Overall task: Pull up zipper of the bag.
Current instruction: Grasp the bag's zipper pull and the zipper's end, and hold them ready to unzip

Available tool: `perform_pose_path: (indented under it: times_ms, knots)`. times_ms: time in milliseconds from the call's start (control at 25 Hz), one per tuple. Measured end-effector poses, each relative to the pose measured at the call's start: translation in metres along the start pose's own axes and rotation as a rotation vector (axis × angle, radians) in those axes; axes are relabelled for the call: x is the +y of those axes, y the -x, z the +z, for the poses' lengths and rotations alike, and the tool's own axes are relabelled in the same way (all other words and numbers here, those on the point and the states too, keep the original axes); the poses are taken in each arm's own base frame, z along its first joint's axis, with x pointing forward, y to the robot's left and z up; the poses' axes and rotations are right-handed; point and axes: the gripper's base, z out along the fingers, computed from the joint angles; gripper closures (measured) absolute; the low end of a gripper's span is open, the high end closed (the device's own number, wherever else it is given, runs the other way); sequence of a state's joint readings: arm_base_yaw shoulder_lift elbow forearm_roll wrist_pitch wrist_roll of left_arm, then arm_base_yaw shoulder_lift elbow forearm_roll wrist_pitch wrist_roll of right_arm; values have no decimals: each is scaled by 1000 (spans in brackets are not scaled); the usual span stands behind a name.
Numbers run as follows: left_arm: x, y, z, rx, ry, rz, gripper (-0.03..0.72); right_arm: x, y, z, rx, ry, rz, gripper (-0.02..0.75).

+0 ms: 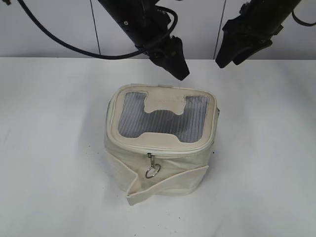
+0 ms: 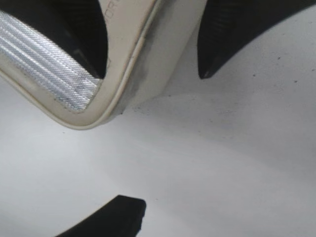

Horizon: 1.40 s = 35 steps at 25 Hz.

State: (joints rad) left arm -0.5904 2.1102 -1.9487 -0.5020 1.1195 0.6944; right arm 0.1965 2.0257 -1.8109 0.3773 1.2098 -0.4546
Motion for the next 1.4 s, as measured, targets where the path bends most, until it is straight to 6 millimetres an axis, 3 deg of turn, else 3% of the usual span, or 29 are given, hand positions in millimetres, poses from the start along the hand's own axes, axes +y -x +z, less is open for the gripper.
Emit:
perform_pose_path:
  times_ms: [560,760,880,1160,1400]
  knots:
    - [4,-7,38,35,-170,-10,243,12,-36,-13,55,15,31,317]
    - [5,-9,42,42,-183,-16,247,19,-55,-13,93,30,47,317]
    - [4,-9,42,43,-186,-16,312,25,-71,-16,113,36,56,317]
    - [4,-10,42,51,-191,-12,628,41,-114,-25,28,-18,74,317]
    - [4,-10,42,57,-189,-8,650,53,-162,-13,-102,-53,68,317]
